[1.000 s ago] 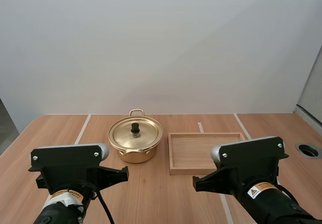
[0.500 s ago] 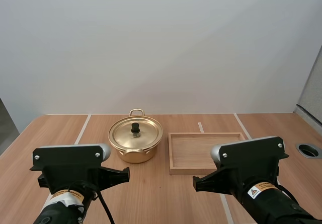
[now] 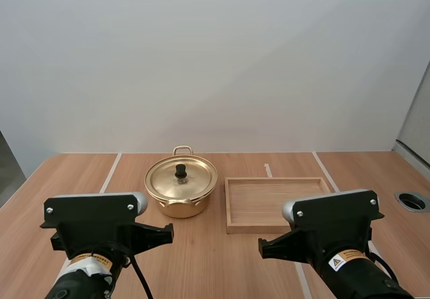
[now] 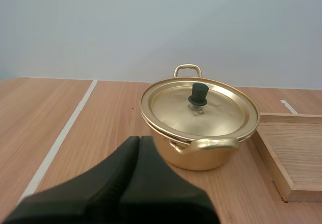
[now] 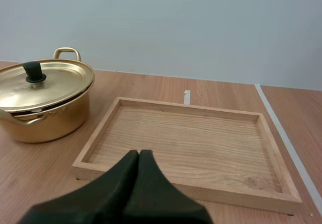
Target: Open the pot, put the pineapple inside, and close it
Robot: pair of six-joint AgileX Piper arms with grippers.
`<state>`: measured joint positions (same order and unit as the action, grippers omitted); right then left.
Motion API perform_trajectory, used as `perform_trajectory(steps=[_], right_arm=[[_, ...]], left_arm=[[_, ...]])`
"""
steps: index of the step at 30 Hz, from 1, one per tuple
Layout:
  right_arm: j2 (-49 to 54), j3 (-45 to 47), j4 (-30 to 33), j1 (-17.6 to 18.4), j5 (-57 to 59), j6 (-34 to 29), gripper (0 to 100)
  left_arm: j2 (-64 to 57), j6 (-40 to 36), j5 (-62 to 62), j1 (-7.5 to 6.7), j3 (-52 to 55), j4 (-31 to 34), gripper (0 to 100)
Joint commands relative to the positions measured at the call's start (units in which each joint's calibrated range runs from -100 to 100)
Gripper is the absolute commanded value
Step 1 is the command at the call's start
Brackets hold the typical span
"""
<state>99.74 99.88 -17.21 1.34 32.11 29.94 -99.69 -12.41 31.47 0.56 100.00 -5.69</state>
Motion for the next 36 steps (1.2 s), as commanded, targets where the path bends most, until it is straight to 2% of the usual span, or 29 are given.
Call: perform_trajectory(steps=[1, 7, 10, 12, 15, 17, 22, 26, 36], right_arm=[[0.3, 0.1, 0.4, -0.2, -0.8, -0.3, 0], [0.3, 0.1, 0.4, -0.2, -0.8, -1.7, 0], [0.3, 0.1, 0.6, -0.2, -0.8, -6.6, 0], [0.3, 0.1, 4.3, -0.2, -0.8, -12.2, 0], [0.3, 0.1, 17.2, -0.2, -0.8, -22.7, 0], [0.3, 0.1, 20.9, -0.2, -0.8, -26.4, 0], [0.3, 0.1, 20.0, -0.2, -0.8, -26.6, 0], [0.3, 0.1, 15.2, 0.5, -0.8, -26.6, 0], [0.3, 0.1, 15.0, 0.8, -0.8, -26.6, 0]], left_arm=[[-0.3, -0.1, -0.6, -0.15, 0.0, 0.4, 0], [-0.3, -0.1, -0.6, -0.15, 0.0, 0.4, 0], [-0.3, -0.1, -0.6, -0.15, 0.0, 0.4, 0], [-0.3, -0.1, -0.6, -0.15, 0.0, 0.4, 0], [-0.3, -0.1, -0.6, -0.15, 0.0, 0.4, 0], [-0.3, -0.1, -0.6, -0.15, 0.0, 0.4, 0], [-0.3, -0.1, -0.6, -0.15, 0.0, 0.4, 0], [-0.3, -0.1, -0.6, -0.15, 0.0, 0.4, 0], [-0.3, -0.1, -0.6, -0.15, 0.0, 0.4, 0]])
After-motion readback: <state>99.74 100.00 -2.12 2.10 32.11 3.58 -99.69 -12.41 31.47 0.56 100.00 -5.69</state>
